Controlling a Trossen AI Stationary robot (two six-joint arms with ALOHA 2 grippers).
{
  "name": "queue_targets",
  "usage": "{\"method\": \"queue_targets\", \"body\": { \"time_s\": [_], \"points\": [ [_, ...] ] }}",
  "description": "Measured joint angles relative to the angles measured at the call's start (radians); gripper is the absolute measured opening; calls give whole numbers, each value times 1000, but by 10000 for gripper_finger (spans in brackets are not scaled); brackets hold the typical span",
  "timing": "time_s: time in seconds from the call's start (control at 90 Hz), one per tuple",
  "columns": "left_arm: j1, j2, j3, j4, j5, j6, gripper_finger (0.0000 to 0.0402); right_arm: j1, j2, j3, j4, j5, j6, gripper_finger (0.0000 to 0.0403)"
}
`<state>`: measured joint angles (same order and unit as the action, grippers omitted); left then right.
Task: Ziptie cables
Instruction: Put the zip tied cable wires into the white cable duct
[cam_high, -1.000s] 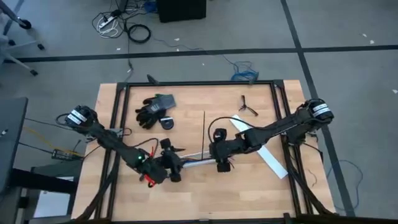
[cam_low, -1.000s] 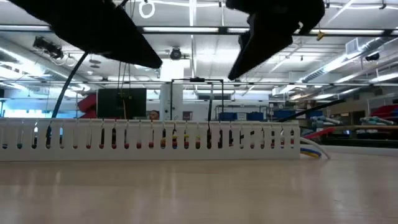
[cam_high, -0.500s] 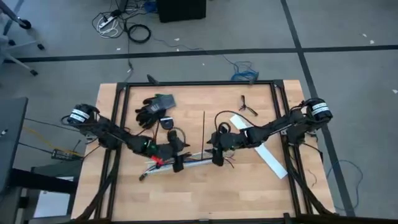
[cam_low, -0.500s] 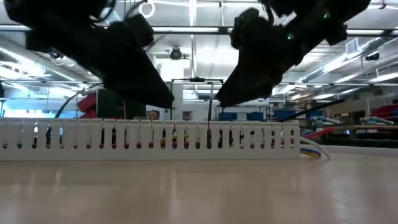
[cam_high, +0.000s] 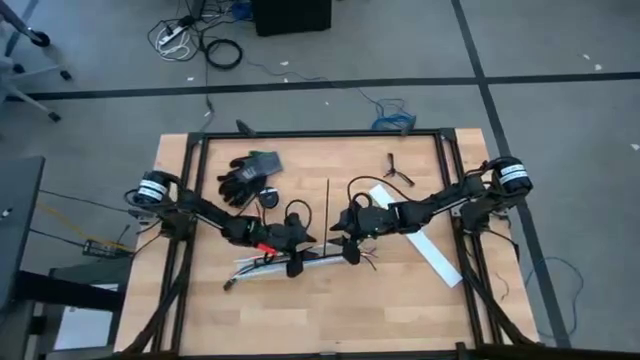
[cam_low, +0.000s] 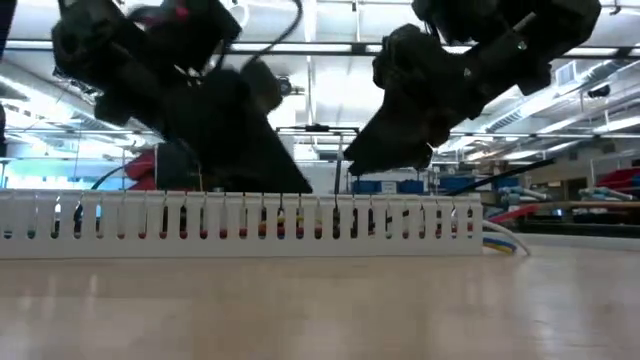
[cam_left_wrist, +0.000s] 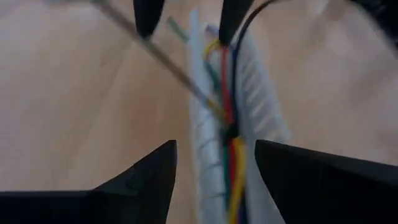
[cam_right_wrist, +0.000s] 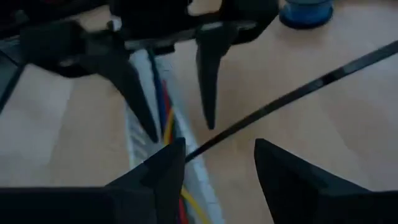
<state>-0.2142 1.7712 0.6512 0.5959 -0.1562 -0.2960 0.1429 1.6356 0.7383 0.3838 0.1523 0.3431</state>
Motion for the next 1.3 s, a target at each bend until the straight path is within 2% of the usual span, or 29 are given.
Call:
{"method": "queue_targets", "body": {
  "time_s": [0.267, 0.511, 0.989, 1.156, 1.3],
  "points": [
    [14, 68, 48, 12, -8, 29, 211, -17, 23, -1, -3, -16, 1, 185],
    [13, 72, 54, 19, -8, 35, 211, -20, 79, 0, 101, -56, 3, 183],
    [12, 72, 52, 5, -8, 60, 211, -21, 79, 0, 147, -74, -3, 176],
    [12, 72, 52, 4, -9, 60, 211, -21, 80, 0, 147, -70, -6, 156],
    [13, 72, 52, 4, -8, 64, 211, -21, 80, 0, 145, -69, -6, 111]
  ]
}}
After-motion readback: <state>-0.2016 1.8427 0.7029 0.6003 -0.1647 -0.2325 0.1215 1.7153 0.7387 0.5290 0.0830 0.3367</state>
